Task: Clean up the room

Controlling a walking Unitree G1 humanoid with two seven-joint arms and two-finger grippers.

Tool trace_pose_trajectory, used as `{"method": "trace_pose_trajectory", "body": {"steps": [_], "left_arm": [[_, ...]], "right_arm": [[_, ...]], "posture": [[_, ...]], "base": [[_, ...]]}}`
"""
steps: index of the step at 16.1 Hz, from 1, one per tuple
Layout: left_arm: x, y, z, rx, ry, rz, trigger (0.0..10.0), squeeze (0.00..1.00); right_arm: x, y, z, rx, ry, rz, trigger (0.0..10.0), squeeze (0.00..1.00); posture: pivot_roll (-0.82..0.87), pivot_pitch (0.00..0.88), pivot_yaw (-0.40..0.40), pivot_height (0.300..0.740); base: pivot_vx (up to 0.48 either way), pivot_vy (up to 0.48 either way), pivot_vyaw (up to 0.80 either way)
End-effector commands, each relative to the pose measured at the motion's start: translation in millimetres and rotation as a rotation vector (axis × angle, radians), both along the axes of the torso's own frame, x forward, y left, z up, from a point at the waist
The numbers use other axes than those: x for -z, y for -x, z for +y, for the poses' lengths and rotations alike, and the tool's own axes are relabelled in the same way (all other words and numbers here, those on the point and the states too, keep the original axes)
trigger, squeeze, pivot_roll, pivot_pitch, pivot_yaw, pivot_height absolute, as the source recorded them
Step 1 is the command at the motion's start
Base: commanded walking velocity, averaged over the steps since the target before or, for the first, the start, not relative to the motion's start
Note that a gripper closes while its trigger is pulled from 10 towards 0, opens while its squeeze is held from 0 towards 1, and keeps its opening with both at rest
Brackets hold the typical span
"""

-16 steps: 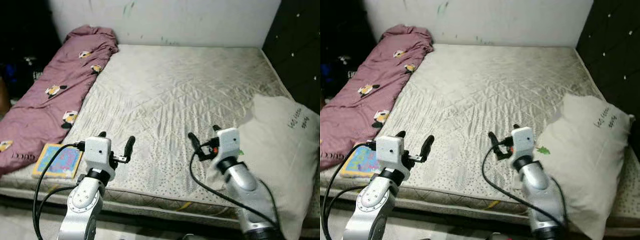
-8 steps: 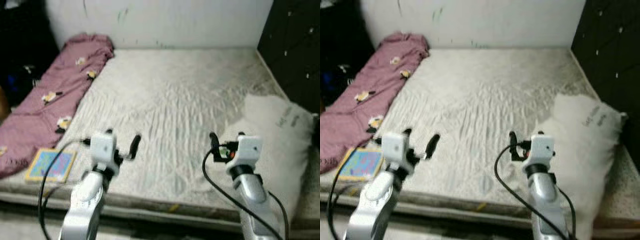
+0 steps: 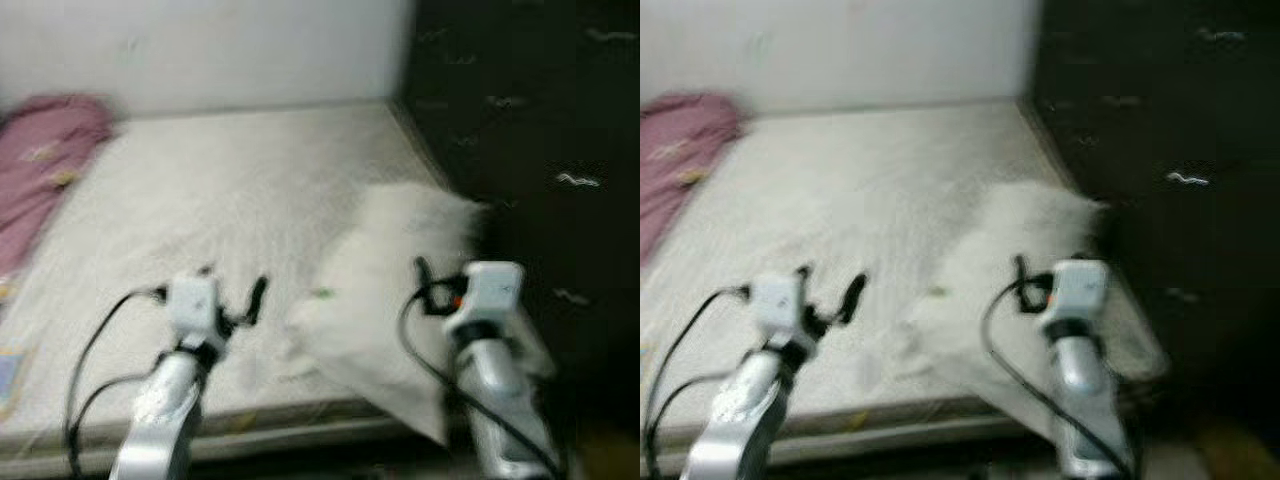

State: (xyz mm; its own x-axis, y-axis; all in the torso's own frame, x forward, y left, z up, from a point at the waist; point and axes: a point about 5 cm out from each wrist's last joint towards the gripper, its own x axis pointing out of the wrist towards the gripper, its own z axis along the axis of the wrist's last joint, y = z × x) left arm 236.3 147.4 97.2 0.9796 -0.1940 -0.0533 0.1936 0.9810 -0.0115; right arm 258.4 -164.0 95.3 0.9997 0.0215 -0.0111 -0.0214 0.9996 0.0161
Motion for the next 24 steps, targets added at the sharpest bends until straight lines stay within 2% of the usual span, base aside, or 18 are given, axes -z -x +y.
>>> {"method": "trace_pose_trajectory", "body": {"steps": [1, 7, 9, 13, 16, 20, 24], "left_arm": [[-2.7, 0.0, 0.8, -0.011, -0.016, -0.014, 10.0, 0.0], [-5.5, -1.5, -1.9, -0.004, -0.01, -0.024, 10.0, 0.0], [-6.0, -1.3, -1.1, -0.014, -0.007, -0.026, 10.0, 0.0], [-6.9, -2.2, -1.4, -0.023, -0.002, -0.029, 10.0, 0.0], [-5.9, -0.4, 1.5, -0.057, 0.013, -0.026, 10.0, 0.0], [-6.8, 5.5, 6.1, -0.133, 0.018, -0.044, 10.0, 0.0], [-6.5, 6.8, 8.1, -0.138, 0.017, -0.039, 10.0, 0.0]], "right_arm": [[-3.0, -3.9, 1.6, -0.001, 0.006, -0.009, 10.0, 0.0], [-5.4, -8.5, 3.0, -0.039, 0.01, -0.007, 10.0, 0.0], [-7.5, -12.3, 8.2, -0.088, 0.039, -0.02, 10.0, 0.0], [-9.2, -17.8, 15.5, -0.126, 0.026, -0.025, 10.0, 0.0], [-6.7, -19.4, 18.9, -0.17, 0.025, -0.013, 10.0, 0.0], [-9.2, -33.3, 30.3, -0.253, 0.025, -0.012, 10.0, 0.0], [-8.8, -34.7, 37.7, -0.276, 0.017, -0.016, 10.0, 0.0]], "posture": [[-0.01, 0.0, 0.076, 0.74], [-0.01, 0.012, 0.043, 0.74], [0.0, 0.016, 0.037, 0.74], [0.0, 0.019, 0.03, 0.74], [0.02, 0.016, 0.003, 0.74], [0.08, 0.008, -0.068, 0.74], [0.08, 0.014, -0.062, 0.74]], "base": [[0.0, 0.0, 0.0], [0.0, 0.0, 0.0], [0.0, -0.313, 0.0], [0.0, -0.233, 0.29], [0.0, 0.0, 0.0], [0.0, 0.0, 0.0], [0.0, 0.0, 0.0]]}}
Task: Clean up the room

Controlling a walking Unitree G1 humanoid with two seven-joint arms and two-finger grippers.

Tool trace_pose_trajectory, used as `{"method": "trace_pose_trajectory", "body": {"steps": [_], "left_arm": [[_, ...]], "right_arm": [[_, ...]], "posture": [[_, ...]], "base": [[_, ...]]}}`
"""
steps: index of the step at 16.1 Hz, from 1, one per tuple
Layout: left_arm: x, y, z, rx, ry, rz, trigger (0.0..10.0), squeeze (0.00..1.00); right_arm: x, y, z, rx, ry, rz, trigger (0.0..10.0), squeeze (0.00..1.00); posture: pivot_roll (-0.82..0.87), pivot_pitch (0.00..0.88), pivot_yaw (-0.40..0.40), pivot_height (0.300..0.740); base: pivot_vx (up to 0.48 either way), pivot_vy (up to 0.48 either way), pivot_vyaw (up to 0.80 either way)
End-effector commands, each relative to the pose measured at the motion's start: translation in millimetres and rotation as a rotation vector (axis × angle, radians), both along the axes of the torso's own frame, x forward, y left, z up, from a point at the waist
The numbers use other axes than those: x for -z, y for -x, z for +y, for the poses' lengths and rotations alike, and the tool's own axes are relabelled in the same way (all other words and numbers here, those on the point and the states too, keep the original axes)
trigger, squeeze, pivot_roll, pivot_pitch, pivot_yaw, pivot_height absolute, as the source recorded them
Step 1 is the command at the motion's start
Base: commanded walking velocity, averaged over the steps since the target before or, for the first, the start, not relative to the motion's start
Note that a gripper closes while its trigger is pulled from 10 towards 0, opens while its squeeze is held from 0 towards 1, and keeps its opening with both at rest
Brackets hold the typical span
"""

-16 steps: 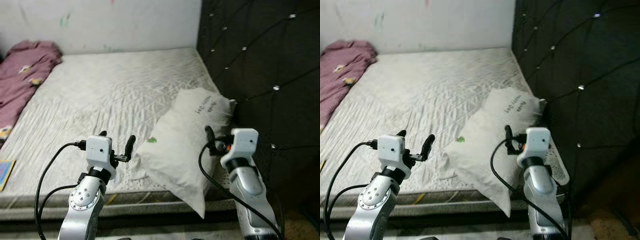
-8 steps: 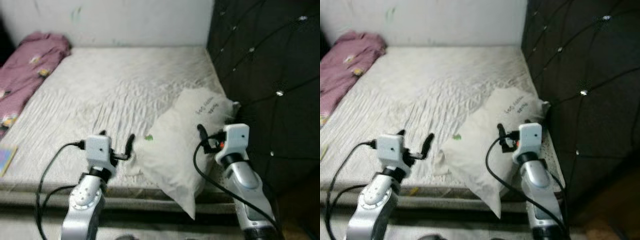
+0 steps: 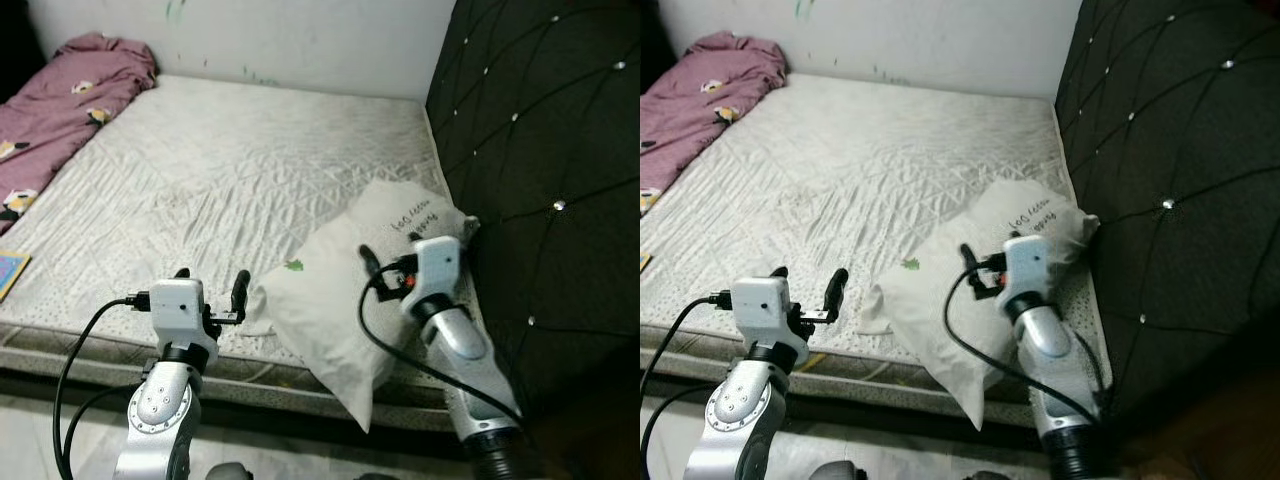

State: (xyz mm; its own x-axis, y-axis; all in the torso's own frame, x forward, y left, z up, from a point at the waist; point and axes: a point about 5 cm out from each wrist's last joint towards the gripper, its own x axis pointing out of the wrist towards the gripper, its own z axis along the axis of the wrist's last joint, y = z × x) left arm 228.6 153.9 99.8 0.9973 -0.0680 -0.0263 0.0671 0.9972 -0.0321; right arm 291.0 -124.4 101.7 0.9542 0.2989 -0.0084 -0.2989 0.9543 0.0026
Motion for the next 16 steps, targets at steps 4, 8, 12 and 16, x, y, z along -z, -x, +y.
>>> {"method": "trace_pose_trajectory", "body": {"steps": [4, 8, 12, 16], "left_arm": [[-5.0, -6.8, -3.0, 0.049, -0.022, -0.01, 10.0, 0.0], [-6.8, -7.7, -1.9, 0.056, -0.03, -0.016, 10.0, 0.0], [-6.1, -6.2, 0.0, 0.049, -0.02, -0.01, 10.0, 0.0], [-6.1, -8.3, -1.5, 0.068, -0.021, -0.013, 10.0, 0.0]], "right_arm": [[0.4, 4.0, -10.6, 0.05, -0.001, -0.014, 10.0, 0.0], [0.5, 3.9, -10.7, 0.056, -0.002, -0.015, 10.0, 0.0], [1.5, 3.3, -11.3, 0.054, 0.002, -0.01, 10.0, 0.0], [1.8, 3.8, -14.0, 0.071, -0.005, -0.009, 10.0, 0.0]], "posture": [[0.04, 0.021, -0.016, 0.74], [0.05, 0.025, -0.016, 0.74], [0.05, 0.023, -0.017, 0.74], [0.04, 0.015, -0.009, 0.74]], "base": [[0.0, 0.0, 0.0], [0.0, 0.0, 0.0], [0.0, 0.0, 0.0], [0.0, 0.0, 0.0]]}}
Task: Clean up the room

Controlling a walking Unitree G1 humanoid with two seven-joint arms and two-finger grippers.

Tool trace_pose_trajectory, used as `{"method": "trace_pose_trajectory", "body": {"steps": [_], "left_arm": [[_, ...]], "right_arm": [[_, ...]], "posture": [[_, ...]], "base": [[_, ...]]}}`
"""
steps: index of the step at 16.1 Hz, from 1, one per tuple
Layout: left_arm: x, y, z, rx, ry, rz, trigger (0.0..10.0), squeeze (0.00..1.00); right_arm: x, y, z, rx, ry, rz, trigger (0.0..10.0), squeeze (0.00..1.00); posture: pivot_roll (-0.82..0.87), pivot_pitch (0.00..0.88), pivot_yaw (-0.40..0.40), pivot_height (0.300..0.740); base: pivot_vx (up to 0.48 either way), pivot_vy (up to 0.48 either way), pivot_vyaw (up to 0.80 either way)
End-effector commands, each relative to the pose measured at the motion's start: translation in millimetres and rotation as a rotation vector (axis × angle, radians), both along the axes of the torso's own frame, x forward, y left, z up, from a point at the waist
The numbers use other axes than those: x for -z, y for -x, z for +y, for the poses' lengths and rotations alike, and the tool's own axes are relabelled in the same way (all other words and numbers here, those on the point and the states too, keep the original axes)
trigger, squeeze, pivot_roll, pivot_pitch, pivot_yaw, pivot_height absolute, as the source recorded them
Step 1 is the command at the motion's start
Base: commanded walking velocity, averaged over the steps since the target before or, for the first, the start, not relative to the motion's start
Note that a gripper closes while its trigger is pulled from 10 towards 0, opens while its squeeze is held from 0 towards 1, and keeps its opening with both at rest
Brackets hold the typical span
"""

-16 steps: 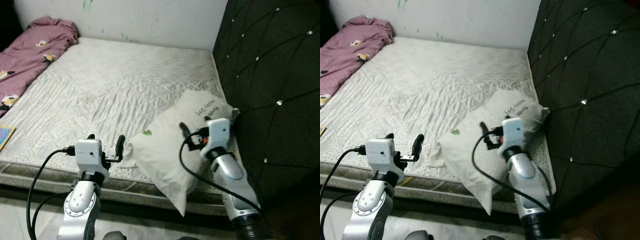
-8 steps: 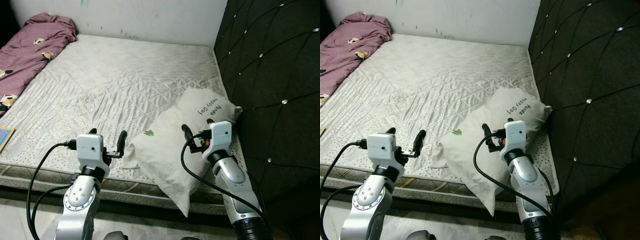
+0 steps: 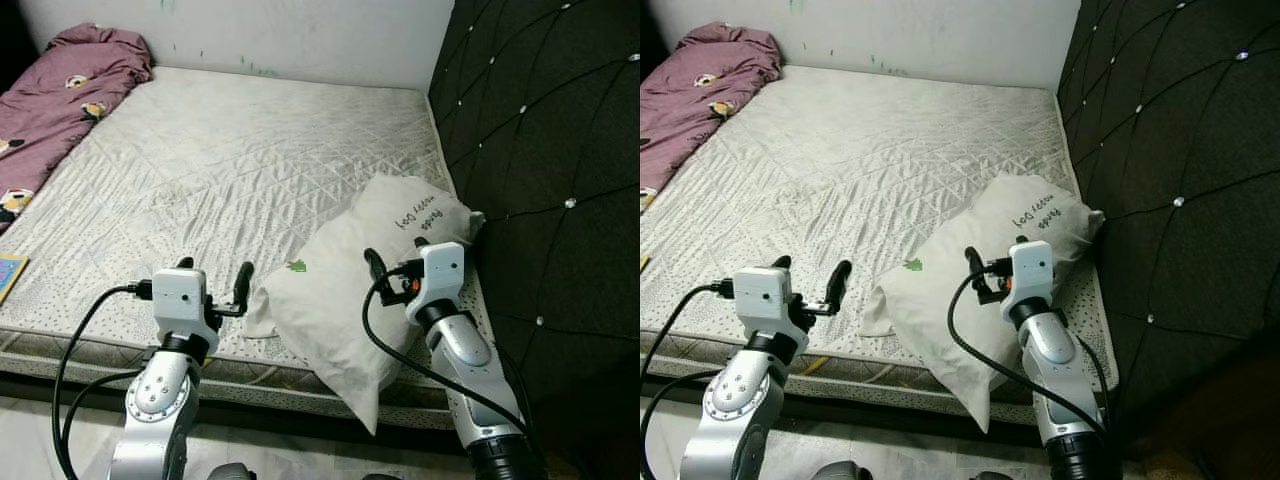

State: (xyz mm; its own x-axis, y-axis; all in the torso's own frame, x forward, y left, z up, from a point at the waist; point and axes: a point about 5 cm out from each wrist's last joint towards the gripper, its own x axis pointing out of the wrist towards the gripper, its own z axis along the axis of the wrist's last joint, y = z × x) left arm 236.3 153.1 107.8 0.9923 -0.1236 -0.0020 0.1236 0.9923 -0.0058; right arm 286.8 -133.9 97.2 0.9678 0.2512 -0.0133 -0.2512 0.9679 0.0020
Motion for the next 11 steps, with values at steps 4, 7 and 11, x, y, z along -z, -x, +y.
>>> {"method": "trace_pose_trajectory", "body": {"steps": [4, 7, 11], "left_arm": [[1.1, -1.5, -2.1, 0.021, -0.009, 0.009, 10.0, 0.0], [0.9, -1.5, -1.9, 0.016, 0.003, 0.009, 10.0, 0.0], [0.8, 0.0, -1.5, 0.018, 0.001, 0.01, 10.0, 0.0]], "right_arm": [[-1.8, -0.9, -6.2, 0.035, -0.018, -0.003, 10.0, 0.0], [-2.5, -0.7, -6.2, 0.034, -0.009, -0.01, 10.0, 0.0], [-1.0, 0.8, -6.8, 0.042, -0.02, 0.002, 10.0, 0.0]], "posture": [[0.04, 0.016, -0.006, 0.74], [0.04, 0.019, -0.007, 0.74], [0.04, 0.025, -0.005, 0.74]], "base": [[0.0, 0.0, -0.35], [0.0, 0.0, 0.0], [0.0, 0.0, -0.19]]}}
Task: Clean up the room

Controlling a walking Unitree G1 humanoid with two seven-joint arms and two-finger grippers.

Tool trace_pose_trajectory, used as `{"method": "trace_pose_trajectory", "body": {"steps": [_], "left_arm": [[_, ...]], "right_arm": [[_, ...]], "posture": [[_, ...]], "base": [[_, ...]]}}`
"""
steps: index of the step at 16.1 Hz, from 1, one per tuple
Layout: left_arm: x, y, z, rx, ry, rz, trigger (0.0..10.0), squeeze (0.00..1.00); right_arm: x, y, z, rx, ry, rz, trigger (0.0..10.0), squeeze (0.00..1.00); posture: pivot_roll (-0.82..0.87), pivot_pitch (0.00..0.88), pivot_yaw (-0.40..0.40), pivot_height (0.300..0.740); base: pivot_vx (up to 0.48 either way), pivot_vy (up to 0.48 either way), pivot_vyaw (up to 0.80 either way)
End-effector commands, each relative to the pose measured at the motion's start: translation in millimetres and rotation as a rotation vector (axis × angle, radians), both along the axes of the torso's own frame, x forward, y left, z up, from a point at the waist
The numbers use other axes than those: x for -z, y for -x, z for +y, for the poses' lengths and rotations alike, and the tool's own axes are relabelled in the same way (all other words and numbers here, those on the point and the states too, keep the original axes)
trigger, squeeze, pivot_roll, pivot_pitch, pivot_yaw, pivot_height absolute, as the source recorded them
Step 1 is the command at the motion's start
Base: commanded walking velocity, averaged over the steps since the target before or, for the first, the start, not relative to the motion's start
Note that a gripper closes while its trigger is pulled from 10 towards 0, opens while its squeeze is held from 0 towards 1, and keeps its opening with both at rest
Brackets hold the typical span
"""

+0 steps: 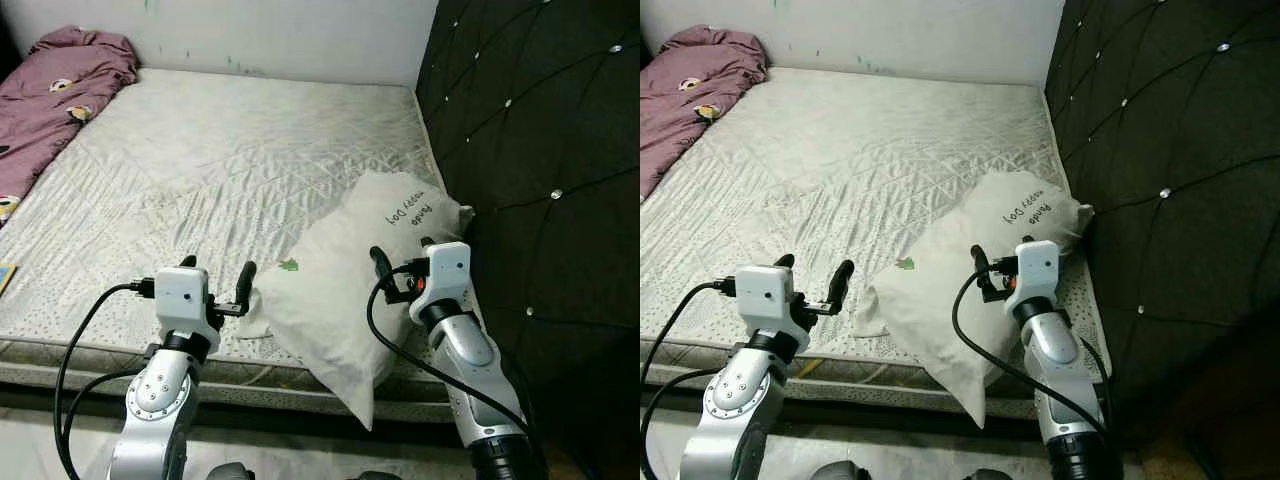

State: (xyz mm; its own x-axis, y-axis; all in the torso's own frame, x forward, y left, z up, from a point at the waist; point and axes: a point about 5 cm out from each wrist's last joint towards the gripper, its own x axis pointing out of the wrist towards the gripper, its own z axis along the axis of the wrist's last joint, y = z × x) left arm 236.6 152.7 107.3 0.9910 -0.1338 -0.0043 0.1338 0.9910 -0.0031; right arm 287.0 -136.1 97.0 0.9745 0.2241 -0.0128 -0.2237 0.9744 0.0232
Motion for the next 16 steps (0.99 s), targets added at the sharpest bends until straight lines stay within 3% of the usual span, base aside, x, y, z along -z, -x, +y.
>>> {"method": "trace_pose_trajectory", "body": {"steps": [1, 4, 10, 16], "left_arm": [[0.5, 0.4, -1.1, 0.009, 0.005, 0.009, 10.0, 0.0], [1.0, 1.0, -1.4, 0.013, 0.011, 0.016, 10.0, 0.0], [-1.3, 3.9, -5.1, 0.06, 0.038, -0.004, 10.0, 0.0], [-2.2, 3.9, -6.7, 0.076, 0.052, -0.011, 10.0, 0.0]], "right_arm": [[-0.6, 1.1, -5.1, 0.017, -0.002, 0.003, 10.0, 0.0], [-1.4, 2.0, -6.1, 0.022, 0.007, -0.003, 10.0, 0.0], [-1.9, 4.0, -7.2, 0.022, 0.012, -0.006, 10.0, 0.0], [-2.7, 3.2, -8.4, 0.024, 0.014, -0.007, 10.0, 0.0]], "posture": [[0.04, 0.027, -0.004, 0.74], [0.03, 0.034, -0.002, 0.74], [0.03, 0.041, -0.005, 0.74], [0.03, 0.042, -0.008, 0.74]], "base": [[0.0, 0.0, -0.78], [0.0, 0.0, -0.73], [0.0, 0.0, 0.0], [0.366, 0.0, 0.0]]}}
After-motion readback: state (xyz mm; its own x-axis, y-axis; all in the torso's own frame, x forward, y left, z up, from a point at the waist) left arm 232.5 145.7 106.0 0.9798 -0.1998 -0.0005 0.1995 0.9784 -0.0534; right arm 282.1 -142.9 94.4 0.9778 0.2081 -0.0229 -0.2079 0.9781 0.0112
